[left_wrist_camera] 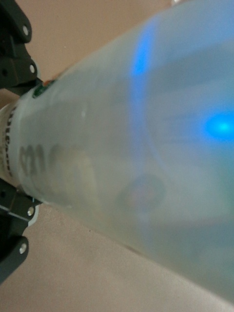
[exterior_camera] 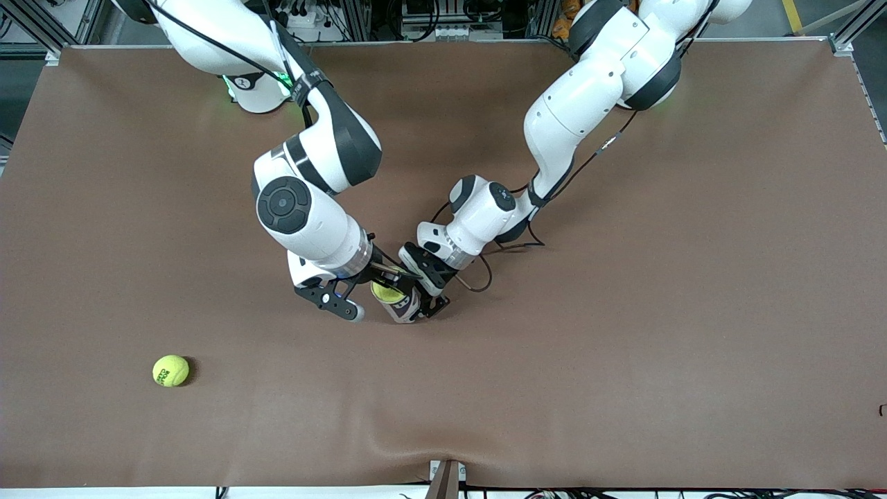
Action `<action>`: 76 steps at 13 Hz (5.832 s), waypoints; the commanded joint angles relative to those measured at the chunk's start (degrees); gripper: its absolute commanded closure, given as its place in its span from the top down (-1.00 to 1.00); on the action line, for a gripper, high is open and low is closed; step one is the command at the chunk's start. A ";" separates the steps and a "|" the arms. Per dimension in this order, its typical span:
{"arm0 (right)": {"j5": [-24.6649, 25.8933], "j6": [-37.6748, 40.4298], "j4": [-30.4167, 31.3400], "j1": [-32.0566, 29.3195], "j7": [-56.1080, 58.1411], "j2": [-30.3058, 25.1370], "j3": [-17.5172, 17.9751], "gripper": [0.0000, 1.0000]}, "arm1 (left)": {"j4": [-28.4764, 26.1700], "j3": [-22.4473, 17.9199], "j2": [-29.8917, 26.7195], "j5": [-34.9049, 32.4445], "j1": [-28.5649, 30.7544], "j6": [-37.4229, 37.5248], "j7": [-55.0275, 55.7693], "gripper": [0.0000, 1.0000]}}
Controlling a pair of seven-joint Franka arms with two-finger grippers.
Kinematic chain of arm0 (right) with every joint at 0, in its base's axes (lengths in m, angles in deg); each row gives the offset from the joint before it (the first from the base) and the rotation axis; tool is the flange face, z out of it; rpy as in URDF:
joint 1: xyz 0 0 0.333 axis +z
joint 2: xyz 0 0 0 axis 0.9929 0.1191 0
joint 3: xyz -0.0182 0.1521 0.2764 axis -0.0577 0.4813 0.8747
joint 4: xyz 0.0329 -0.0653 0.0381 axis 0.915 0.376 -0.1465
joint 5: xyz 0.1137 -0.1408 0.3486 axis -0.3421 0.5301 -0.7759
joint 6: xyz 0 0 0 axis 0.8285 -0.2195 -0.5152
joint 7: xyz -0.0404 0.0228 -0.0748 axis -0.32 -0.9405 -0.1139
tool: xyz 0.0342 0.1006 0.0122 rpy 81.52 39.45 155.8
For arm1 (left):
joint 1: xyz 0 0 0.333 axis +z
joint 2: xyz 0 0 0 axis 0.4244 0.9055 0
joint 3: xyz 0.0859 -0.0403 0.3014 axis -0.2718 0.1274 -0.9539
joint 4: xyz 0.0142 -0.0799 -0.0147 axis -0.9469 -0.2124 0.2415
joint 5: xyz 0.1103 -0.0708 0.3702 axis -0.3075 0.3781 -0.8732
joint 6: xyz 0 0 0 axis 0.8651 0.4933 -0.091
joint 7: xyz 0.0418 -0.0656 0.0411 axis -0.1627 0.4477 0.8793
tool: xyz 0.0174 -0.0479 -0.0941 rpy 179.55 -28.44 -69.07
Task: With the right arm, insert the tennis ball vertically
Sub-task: 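Reach the right gripper to the second tennis ball and grasp it, then carry the second ball to the can and push it inside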
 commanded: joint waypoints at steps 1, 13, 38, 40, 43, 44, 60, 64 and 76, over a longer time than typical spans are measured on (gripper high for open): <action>0.78 0.51 -0.43 -0.52 -0.61 -0.29 0.24 1.00 | -0.15 0.03 0.47 0.66 -0.29 -1.22 0.05 0.47; 6.04 -1.47 -0.25 -26.88 55.43 5.49 0.24 1.00 | 0.28 0.03 0.65 0.57 -0.38 -1.22 0.05 0.47; 5.88 -23.84 -0.69 -37.97 102.86 19.13 0.50 -0.25 | 0.90 0.03 0.56 0.57 -0.02 -1.22 0.05 0.47; 5.44 -23.14 -0.87 -37.00 97.95 18.08 0.68 -0.23 | 0.90 0.03 0.47 0.57 0.15 -1.22 0.05 0.48; 5.26 -22.00 -0.87 -34.99 94.34 15.01 0.85 -0.18 | 0.90 0.03 0.47 0.57 0.15 -1.22 0.13 0.50; 5.26 -19.99 -0.87 -33.67 91.10 14.22 0.94 -0.18 | 0.90 0.03 0.47 0.57 0.15 -1.22 0.13 0.51; 5.35 2.27 -0.87 -1.76 0.12 -0.65 2.17 -0.20 | 0.90 0.03 0.56 0.66 0.15 -1.22 0.13 0.54; 5.26 2.18 -0.87 0.44 -3.06 -0.29 2.08 -0.20 | 0.90 0.03 0.56 0.66 0.06 -1.22 0.13 0.54; 5.61 -2.74 -0.87 0.27 -5.44 0.59 1.82 1.00 | 0.81 0.03 0.56 0.66 0.06 -1.22 0.13 0.54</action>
